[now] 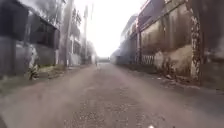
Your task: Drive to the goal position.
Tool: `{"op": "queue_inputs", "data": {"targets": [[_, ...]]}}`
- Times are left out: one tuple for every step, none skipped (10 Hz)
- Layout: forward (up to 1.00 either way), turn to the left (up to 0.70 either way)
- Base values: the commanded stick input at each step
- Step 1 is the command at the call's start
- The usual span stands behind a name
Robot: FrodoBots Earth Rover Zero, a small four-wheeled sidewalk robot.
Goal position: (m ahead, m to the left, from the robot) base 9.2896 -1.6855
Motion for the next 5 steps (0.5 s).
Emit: {"op": "queue_inputs", "data": {"targets": [[1.0, 0.0], [1.0, 0.0], [1.0, 0.0], [1.0, 0.0], [1.0, 0.0]]}}
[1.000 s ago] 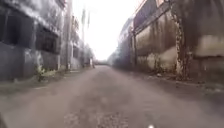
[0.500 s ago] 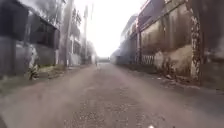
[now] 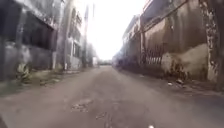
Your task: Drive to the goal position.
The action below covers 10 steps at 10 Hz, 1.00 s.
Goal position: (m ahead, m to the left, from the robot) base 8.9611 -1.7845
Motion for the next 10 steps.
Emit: {"op": "queue_inputs", "data": {"targets": [[1.0, 0.0], [1.0, 0.0], [1.0, 0.0], [1.0, 0.0], [1.0, 0.0], [1.0, 0.0], [1.0, 0.0], [1.0, 0.0], [1.0, 0.0], [1.0, 0.0]]}}
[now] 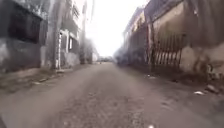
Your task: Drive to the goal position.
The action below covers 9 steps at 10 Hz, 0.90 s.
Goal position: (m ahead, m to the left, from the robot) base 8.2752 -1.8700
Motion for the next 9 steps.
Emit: {"op": "queue_inputs", "data": {"targets": [[1.0, 0.0], [1.0, 0.0], [1.0, 0.0], [1.0, 0.0], [1.0, 0.0], [1.0, 0.0], [1.0, 0.0], [1.0, 0.0], [1.0, 0.0]]}}
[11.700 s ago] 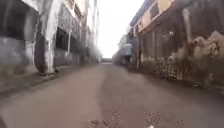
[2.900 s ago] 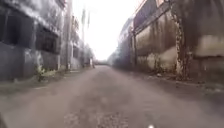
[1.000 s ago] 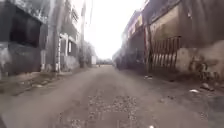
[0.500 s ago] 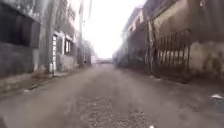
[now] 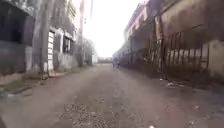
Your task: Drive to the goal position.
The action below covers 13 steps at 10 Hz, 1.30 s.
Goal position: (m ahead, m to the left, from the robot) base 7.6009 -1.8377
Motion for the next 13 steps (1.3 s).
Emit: {"op": "queue_inputs", "data": {"targets": [[1.0, 0.0], [1.0, 0.0], [1.0, 0.0], [1.0, 0.0], [1.0, 0.0], [1.0, 0.0], [1.0, 0.0], [1.0, 0.0], [1.0, 0.0], [1.0, 0.0], [1.0, 0.0], [1.0, 0.06], [1.0, 0.23]]}}
